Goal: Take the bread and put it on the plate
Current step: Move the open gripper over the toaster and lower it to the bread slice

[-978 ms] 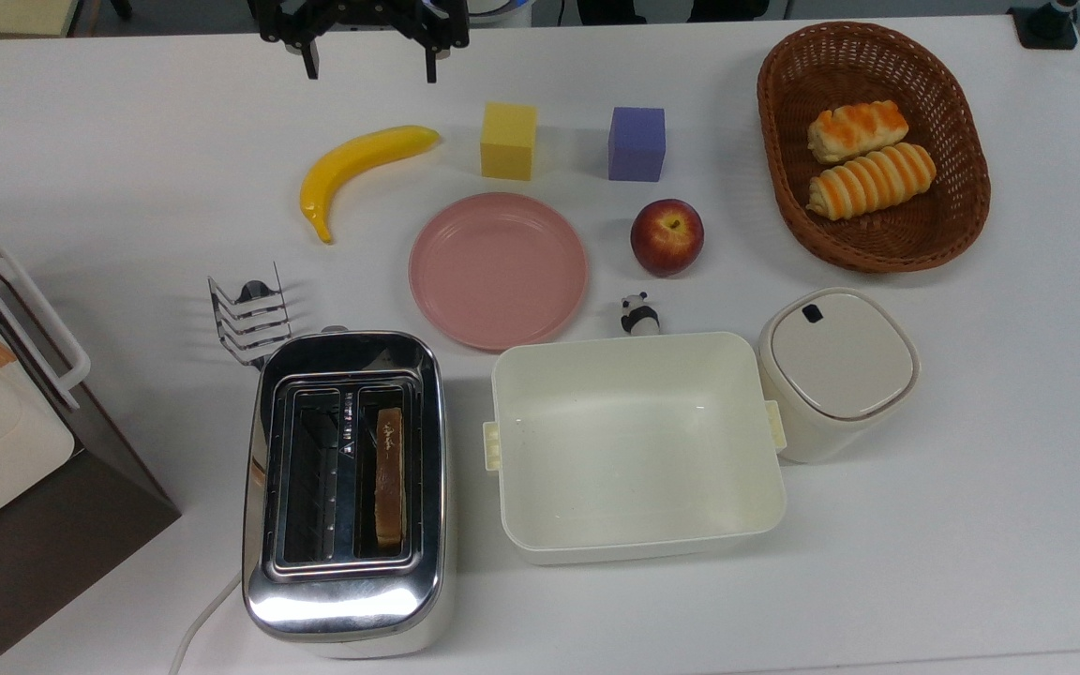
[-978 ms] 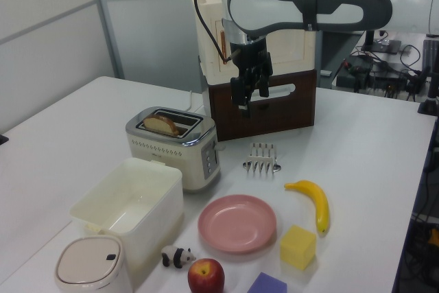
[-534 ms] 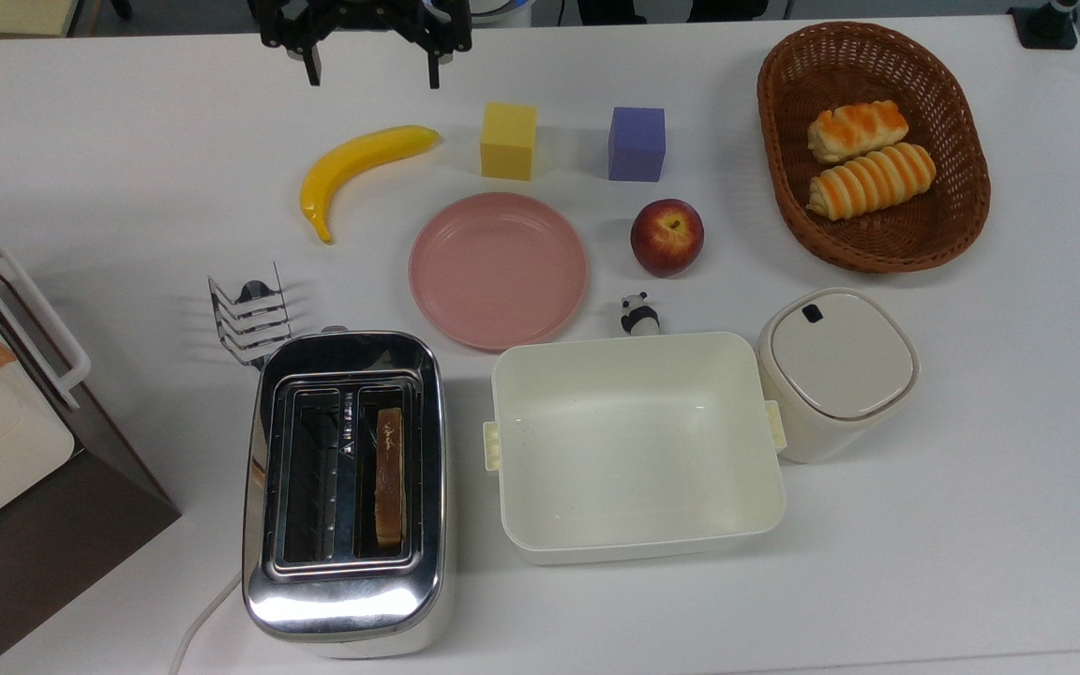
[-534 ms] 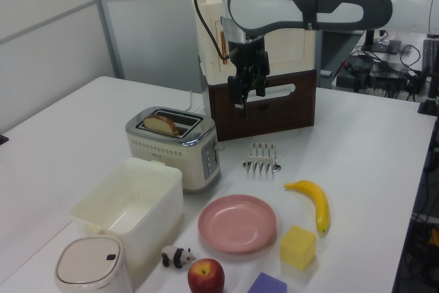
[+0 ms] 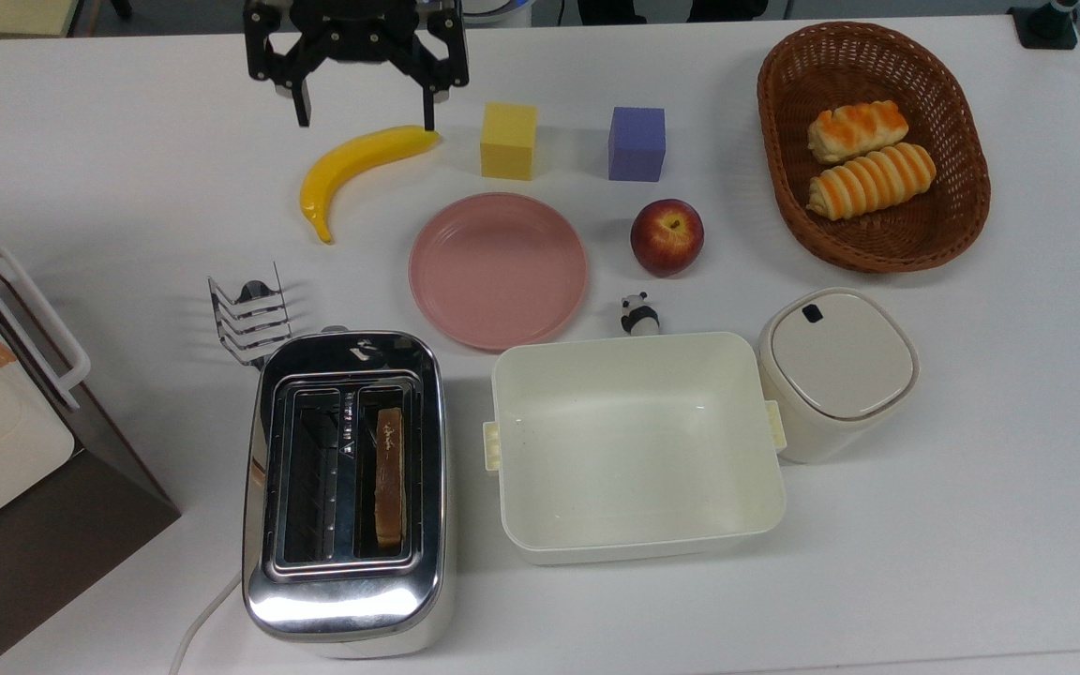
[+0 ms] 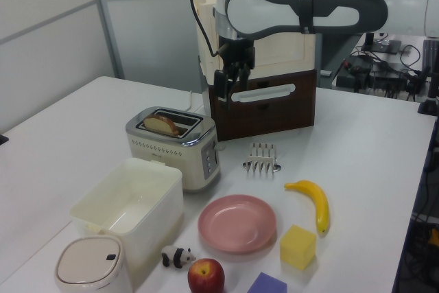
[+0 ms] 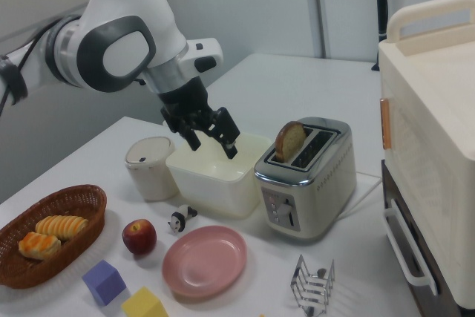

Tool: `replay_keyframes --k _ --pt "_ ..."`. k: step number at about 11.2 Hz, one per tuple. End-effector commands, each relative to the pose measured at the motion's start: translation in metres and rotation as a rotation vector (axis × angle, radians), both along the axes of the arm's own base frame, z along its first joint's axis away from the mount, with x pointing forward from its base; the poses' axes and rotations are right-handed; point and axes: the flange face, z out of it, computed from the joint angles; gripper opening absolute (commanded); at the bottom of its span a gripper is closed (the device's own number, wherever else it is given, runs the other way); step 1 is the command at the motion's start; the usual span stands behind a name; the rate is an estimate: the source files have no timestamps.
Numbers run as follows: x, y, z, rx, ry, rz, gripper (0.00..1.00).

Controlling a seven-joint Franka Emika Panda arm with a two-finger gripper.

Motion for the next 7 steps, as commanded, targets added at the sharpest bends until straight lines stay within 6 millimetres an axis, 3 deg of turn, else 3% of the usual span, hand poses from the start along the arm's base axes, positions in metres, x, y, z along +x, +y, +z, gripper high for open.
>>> replay_keyframes --k 1,7 --pt "0.022 0.001 -0.010 0.014 -0.115 -0.006 1.00" --pt "0.088 0.009 -0.076 0.015 -0.346 -0.001 1.00"
